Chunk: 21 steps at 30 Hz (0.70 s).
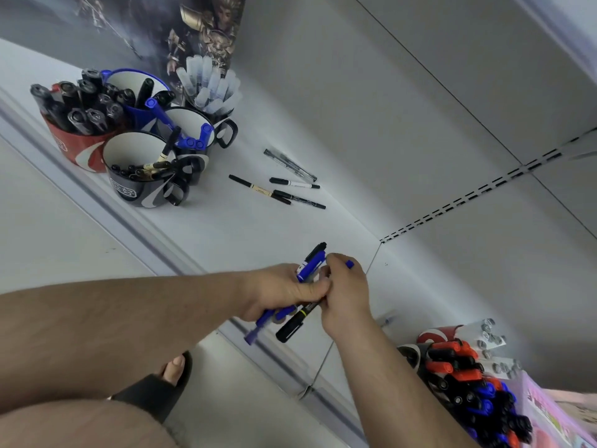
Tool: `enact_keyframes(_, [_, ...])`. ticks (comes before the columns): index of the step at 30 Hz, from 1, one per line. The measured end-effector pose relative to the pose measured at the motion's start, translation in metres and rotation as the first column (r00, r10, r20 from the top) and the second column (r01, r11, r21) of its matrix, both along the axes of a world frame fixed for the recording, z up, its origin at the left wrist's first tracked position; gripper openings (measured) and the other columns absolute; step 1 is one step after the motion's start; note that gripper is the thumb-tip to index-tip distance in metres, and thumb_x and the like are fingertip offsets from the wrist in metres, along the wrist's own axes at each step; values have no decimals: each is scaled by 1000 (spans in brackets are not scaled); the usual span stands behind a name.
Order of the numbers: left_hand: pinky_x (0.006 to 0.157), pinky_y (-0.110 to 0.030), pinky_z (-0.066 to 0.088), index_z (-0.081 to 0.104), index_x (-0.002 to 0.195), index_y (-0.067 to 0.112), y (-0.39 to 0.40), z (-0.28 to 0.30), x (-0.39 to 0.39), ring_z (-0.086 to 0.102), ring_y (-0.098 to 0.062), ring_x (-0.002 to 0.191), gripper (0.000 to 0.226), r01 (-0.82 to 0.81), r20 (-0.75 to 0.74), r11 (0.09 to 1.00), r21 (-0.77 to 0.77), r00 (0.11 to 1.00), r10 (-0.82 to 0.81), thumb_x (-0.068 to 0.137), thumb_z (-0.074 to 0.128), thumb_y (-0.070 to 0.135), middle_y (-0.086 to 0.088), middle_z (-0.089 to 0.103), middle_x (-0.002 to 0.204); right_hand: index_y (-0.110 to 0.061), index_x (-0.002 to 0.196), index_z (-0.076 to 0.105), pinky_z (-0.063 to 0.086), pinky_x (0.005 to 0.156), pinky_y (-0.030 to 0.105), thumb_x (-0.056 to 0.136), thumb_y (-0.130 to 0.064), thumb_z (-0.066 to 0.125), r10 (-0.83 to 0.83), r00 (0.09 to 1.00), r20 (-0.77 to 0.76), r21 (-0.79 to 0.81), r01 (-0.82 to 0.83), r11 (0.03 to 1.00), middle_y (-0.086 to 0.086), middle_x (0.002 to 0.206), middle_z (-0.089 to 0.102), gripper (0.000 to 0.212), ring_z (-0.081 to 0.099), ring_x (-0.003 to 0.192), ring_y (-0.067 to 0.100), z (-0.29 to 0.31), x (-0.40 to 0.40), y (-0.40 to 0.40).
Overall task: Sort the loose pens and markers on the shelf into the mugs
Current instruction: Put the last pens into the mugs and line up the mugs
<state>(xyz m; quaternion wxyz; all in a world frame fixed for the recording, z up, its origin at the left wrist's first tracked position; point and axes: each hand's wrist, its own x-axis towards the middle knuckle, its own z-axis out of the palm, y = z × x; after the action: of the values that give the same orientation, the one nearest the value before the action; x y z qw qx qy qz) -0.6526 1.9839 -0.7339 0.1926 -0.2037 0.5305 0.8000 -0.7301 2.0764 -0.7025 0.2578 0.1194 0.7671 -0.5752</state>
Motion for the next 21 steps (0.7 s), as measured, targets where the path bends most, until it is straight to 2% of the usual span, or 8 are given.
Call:
enact_keyframes(2, [74,-34,40,61,90,12,2,1,0,48,-21,76,57,27,-47,999,-19,999,-27,59,80,56,-10,55,81,-8,91,60,49,54,24,95,-10,55,-95,983,155,-50,104,993,5,75,57,7,53,61,17,-4,1,-6])
enact_keyframes(6, [67,-25,45,59,75,15,-4,-6,7,54,-15,63,21,40,-12,993,-111,999,-42,75,80,17,-4,59,70,-13,105,67,51,85,42,96,-42,55,-47,946,322,-112,87,990,11,104,65,33,62,91,31,-10,-5,-1])
enact_keyframes(8, [58,-21,44,51,69,17,-2,-5,8,50,-11,53,26,-5,31,988,-154,999,10,79,74,11,1,54,60,-16,117,61,42,86,39,94,-56,50,-21,979,204,91,3,996,9,117,58,48,54,102,27,-18,-24,12])
enact_keyframes(11, [58,-24,43,49,75,15,-6,-5,8,47,-13,54,23,-188,46,976,-110,980,194,79,71,10,1,51,60,-18,138,46,41,95,46,71,-63,64,-92,988,126,467,23,884,9,125,46,82,46,108,31,-33,-59,41])
enact_keyframes(13, [59,-27,43,49,76,15,-14,-6,8,47,-15,55,22,-312,58,949,-47,947,315,81,69,8,0,50,60,-16,134,50,49,86,54,71,-53,71,-177,969,173,488,72,870,7,119,47,76,48,102,34,-50,-82,61])
enact_keyframes(16, [56,-28,49,50,81,13,-26,-5,10,56,-19,57,19,-420,84,907,38,905,416,85,67,6,-4,53,63,-15,132,53,55,64,42,79,-59,68,-155,968,200,513,32,858,6,122,52,71,55,97,36,-72,-99,71])
enact_keyframes(18, [55,-28,51,50,85,12,-33,-2,13,62,-21,60,17,-465,105,879,103,884,456,87,65,6,-5,55,65,-6,128,51,50,70,34,70,-68,69,-75,988,136,603,-23,797,8,106,58,87,59,94,29,-84,-99,66])
enact_keyframes(21, [55,-28,52,52,90,10,-45,0,18,64,-22,61,10,-525,121,840,139,851,512,89,62,6,-6,58,68,-2,126,41,44,82,34,68,-68,69,153,987,55,800,-135,585,16,118,53,92,51,109,31,-101,-100,51])
